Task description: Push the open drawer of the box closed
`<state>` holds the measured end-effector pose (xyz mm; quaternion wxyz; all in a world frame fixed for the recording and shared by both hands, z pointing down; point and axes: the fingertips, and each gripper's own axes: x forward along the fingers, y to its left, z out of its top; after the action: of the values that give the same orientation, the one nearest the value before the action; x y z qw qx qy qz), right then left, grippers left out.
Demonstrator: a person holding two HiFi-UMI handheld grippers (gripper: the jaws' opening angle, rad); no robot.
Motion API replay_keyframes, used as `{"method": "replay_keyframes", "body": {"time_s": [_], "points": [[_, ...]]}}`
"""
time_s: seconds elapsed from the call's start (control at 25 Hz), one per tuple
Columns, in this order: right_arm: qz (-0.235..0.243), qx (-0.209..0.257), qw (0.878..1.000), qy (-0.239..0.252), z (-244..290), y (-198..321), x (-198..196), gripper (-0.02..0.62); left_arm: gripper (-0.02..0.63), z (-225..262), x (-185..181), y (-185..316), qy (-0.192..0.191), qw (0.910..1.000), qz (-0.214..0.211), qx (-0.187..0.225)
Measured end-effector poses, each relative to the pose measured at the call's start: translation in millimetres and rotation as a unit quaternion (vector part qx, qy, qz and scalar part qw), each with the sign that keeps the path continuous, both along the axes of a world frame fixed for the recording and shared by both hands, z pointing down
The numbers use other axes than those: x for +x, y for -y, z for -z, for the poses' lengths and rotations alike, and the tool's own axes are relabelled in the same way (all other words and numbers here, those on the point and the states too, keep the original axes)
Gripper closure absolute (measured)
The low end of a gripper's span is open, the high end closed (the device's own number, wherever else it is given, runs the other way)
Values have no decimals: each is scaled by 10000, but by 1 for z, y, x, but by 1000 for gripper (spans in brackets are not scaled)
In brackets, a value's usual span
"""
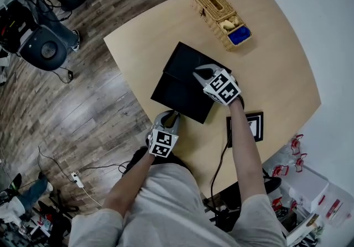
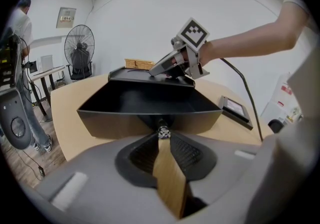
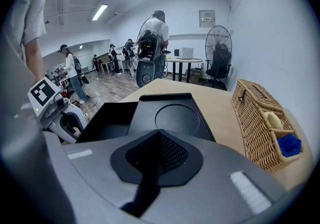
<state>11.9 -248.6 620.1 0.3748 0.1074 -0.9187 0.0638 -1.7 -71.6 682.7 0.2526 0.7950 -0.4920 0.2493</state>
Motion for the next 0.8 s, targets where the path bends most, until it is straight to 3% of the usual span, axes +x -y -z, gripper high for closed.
{"method": "replay_keyframes", "body": {"time_s": [0.8], "points": [[-5,74,10000,45,0,-1,0,595,477,1,3,13,50,10000,53,-14]]}}
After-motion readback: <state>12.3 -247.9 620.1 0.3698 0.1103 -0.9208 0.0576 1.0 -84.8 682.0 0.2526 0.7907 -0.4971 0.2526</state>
